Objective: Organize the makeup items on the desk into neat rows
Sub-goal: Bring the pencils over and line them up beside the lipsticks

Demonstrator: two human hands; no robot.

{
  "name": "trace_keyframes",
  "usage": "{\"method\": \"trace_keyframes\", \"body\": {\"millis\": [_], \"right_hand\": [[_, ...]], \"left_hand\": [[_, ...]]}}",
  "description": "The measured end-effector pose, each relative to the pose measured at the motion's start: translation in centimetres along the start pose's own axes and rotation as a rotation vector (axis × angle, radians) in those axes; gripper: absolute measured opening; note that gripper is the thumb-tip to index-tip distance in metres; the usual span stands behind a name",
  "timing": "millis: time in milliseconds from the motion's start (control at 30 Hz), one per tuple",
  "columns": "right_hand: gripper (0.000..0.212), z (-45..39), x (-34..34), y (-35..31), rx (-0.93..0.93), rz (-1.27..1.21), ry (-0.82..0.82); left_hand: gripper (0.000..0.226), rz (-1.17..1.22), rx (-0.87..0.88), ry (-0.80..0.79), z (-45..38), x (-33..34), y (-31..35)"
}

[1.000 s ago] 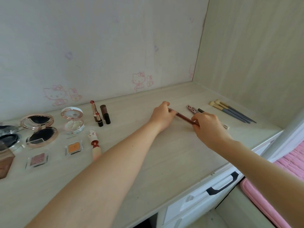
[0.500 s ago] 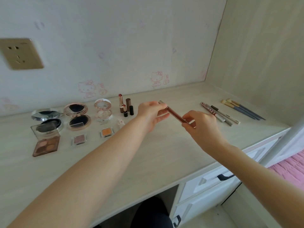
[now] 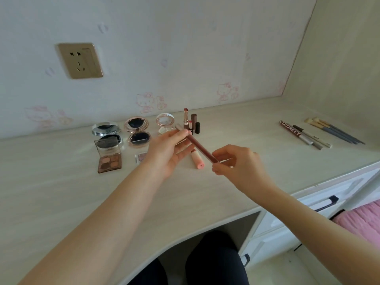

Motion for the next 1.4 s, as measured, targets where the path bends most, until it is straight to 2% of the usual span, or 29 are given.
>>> {"method": "trace_keyframes", "body": {"millis": [100,333,767,833,933,1033,1200,1300,1400], "right_hand": [[0.018,0.2,1.9,-1.3,-0.019,-0.084,-0.025],[0.015,0.3,4.9,-3.6,-0.071,-0.152,-0.068],[0.011,0.7,9.6,-6.4,-0.083,-0.367,-0.117],[0.010,0.8,10.4,-6.4,-0.094,-0.361,-0.138],[0.007,0.8,11.3,-6.2,-0.149,-0.259,-0.149],[0.004,0.4,11.4,-5.8,-0.141,-0.257,-0.151],[0.004,-0.9,11.0,-5.5,-0.123,-0.307,-0.167],[0.009,-1.3,10.8,-5.3,-0.124,-0.326,-0.200],[0.024,-1.6,10.2,-5.1,-0.151,-0.300,-0.212]], "left_hand": [[0.006,-0.020,0.063,0.041,1.2,-2.5,1.3],[0.021,-0.004,0.126,0.093,3.5,-6.9,3.1],[0.017,-0.054,0.233,0.133,5.9,-9.1,2.3],[0.021,-0.079,0.251,0.153,5.9,-9.3,2.5],[0.016,-0.110,0.289,0.179,6.1,-9.7,2.7],[0.013,-0.156,0.323,0.201,6.2,-10.1,2.9],[0.012,-0.455,0.453,0.182,6.3,-10.0,3.5],[0.019,-0.785,0.641,0.121,6.5,-9.6,4.1],[0.026,-1.118,0.842,0.033,6.9,-9.3,4.5]]}}
Point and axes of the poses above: each hand's wrist, its own z-axis away from the middle knuckle, its own x-axis out of the palm, y = z × x, the point moved 4 cm from there along -z, towards the middle knuckle, and after that the axes turned 10 degrees about z, right-handed, at the moved point
